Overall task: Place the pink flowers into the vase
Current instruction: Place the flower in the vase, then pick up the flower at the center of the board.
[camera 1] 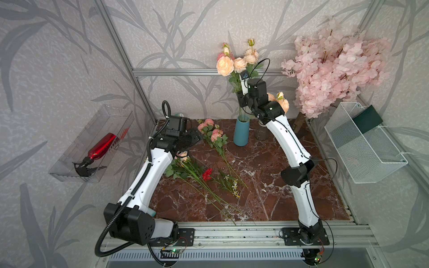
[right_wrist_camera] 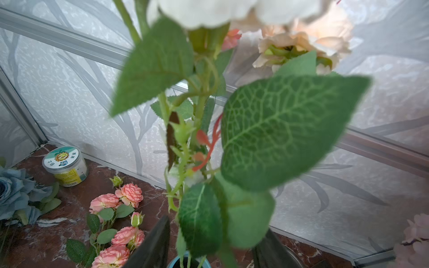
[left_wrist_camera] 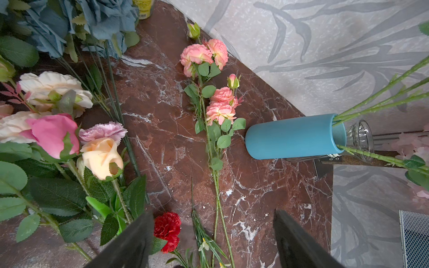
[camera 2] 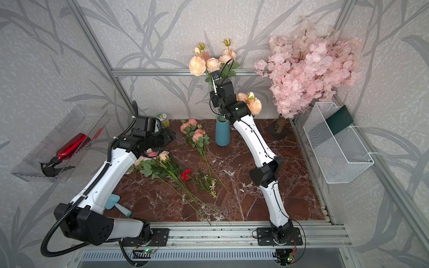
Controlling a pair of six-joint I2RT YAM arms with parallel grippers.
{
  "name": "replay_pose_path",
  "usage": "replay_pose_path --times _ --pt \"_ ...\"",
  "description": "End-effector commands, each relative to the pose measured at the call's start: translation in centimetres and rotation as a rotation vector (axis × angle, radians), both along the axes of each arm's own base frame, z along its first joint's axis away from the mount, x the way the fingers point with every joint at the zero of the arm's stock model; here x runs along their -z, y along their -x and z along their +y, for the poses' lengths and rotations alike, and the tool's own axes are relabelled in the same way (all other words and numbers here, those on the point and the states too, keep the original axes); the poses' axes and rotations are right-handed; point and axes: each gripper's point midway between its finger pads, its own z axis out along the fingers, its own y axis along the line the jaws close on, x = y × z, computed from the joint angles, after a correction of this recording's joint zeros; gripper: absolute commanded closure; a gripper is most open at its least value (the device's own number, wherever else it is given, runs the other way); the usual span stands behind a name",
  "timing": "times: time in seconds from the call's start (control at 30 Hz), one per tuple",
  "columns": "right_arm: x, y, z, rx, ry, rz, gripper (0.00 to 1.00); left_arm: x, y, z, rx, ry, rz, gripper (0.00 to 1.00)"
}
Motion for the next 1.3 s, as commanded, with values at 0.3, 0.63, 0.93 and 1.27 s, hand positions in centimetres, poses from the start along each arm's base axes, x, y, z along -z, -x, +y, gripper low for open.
replay_pose_path --times 0.3,0.63,0.93,1.27 --pt "-7.7 9.5 -1.1 -0.061 -0.087 -0.073 0.39 4.0 -1.7 0.2 -0.039 -0.039 0.146 0.19" --pt "-7.2 17.7 -6.4 -0.036 -0.119 0.003 0.45 7.3 -2.7 -1.7 0.000 -0.072 0.252 0.22" --pt "-3.3 24.3 -12.1 0.053 -0.107 0.173 0.46 12.3 -4.2 -3.2 0.008 -0.093 0.375 0.28" --pt "5.7 25.0 -14.3 0.184 -0.038 0.327 0.46 17.4 -6.3 -6.6 0.044 -0.097 0.464 0.53"
